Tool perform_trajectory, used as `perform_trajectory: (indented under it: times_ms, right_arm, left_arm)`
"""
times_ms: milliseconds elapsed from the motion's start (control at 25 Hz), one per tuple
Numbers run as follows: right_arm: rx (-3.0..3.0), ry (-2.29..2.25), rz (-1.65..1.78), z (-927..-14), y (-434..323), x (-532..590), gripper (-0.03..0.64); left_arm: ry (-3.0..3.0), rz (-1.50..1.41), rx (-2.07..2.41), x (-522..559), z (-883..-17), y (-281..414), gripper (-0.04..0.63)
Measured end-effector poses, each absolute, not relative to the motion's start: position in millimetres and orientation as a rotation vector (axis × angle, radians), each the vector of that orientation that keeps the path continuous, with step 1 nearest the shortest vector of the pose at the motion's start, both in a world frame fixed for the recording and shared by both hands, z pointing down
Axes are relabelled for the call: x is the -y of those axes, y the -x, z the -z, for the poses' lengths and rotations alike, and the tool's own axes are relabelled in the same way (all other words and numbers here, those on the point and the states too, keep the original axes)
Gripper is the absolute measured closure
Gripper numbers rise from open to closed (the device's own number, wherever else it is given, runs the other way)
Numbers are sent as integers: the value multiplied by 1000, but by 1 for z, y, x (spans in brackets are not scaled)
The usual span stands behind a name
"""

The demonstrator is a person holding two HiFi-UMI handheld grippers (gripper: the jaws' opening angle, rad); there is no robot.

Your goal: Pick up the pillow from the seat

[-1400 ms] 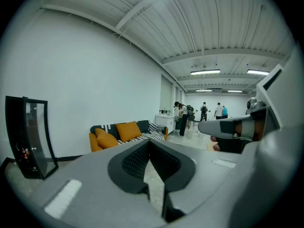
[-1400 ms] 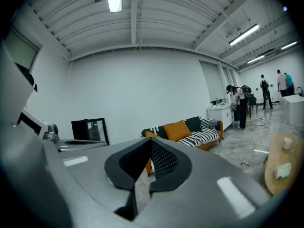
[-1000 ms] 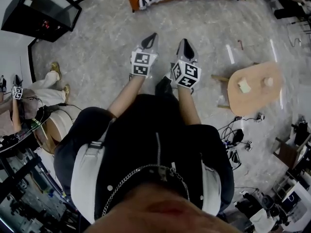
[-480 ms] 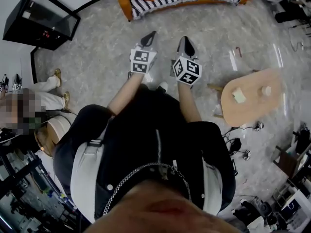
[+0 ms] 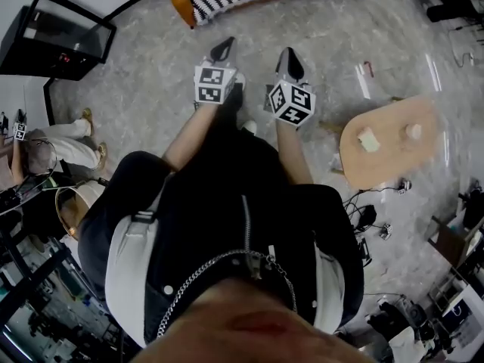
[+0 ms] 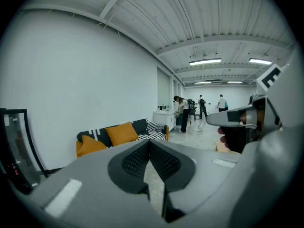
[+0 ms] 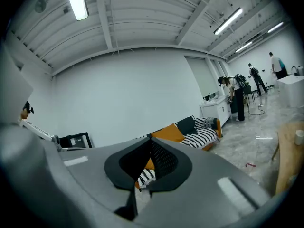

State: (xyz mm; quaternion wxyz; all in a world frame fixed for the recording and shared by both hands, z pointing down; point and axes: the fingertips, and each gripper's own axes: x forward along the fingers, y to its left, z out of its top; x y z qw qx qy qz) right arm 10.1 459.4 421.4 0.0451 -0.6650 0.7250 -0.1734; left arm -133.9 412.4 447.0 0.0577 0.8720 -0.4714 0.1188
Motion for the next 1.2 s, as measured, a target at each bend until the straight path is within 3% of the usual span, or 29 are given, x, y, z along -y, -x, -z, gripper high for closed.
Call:
perform_trajectory:
  times_ms: [680, 1200]
  right_arm:
    - [-2190, 2135, 508, -432, -63, -373, 617]
    - [-2303, 2120, 466, -421, -41, -237, 618]
  left_arm:
    - [-2676, -337, 1298, -316, -467, 65, 586]
    - [-2653, -269, 1324, -179, -456, 71, 586]
